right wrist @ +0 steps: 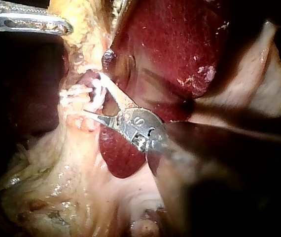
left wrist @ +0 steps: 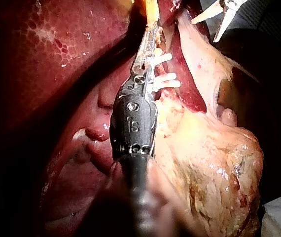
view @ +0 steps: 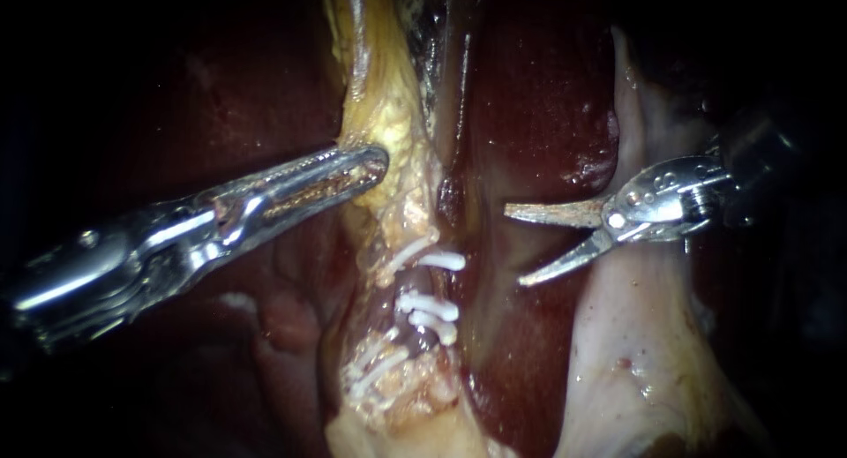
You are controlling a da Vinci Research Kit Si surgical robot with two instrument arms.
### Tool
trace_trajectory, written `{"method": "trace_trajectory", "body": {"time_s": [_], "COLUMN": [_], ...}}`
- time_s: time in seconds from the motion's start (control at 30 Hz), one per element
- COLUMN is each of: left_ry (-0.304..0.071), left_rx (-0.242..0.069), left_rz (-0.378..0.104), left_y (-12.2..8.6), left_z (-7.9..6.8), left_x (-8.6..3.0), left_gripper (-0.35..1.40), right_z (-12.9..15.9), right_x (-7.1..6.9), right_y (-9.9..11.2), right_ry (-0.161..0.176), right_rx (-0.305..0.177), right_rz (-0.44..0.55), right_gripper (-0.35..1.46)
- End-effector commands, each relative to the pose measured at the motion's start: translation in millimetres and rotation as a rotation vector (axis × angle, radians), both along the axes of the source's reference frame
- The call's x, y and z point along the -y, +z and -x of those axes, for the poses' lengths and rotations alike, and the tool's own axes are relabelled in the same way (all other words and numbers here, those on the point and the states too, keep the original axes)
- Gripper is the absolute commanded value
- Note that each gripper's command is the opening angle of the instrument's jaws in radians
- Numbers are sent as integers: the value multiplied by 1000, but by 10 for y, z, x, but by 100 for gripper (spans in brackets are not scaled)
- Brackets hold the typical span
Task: Go to the cutting position right tube
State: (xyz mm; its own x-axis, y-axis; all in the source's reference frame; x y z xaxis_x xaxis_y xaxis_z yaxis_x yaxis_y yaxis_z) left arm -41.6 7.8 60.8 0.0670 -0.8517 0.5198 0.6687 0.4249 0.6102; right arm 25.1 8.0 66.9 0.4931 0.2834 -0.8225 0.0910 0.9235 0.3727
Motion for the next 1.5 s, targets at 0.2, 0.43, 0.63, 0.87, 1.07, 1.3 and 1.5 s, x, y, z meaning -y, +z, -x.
{"method": "trace_trajectory", "body": {"time_s": [0.2,0.43,0.63,0.87,1.07,1.3,1.5], "left_ry": [4,-26,-48,-57,-58,-59,-59], "left_rx": [4,17,24,30,35,34,34], "left_rz": [-4,5,15,19,20,19,19], "left_y": [-7,-49,-75,-89,-93,-95,-95], "left_z": [-6,-49,-76,-77,-80,-80,-80], "left_x": [-2,-22,-24,-21,-23,-22,-22], "left_gripper": [-35,-35,-35,-35,-35,-35,-35], "right_z": [0,-19,-45,-55,-62,-69,-87], "right_x": [5,41,67,81,82,84,89], "right_y": [3,29,64,97,107,114,119], "right_ry": [-16,-20,-20,-9,-5,-19,-36], "right_rx": [-10,5,56,93,105,104,101], "right_rz": [-1,-194,-333,-452,-488,-501,-510], "right_gripper": [144,144,144,142,141,141,139]}}
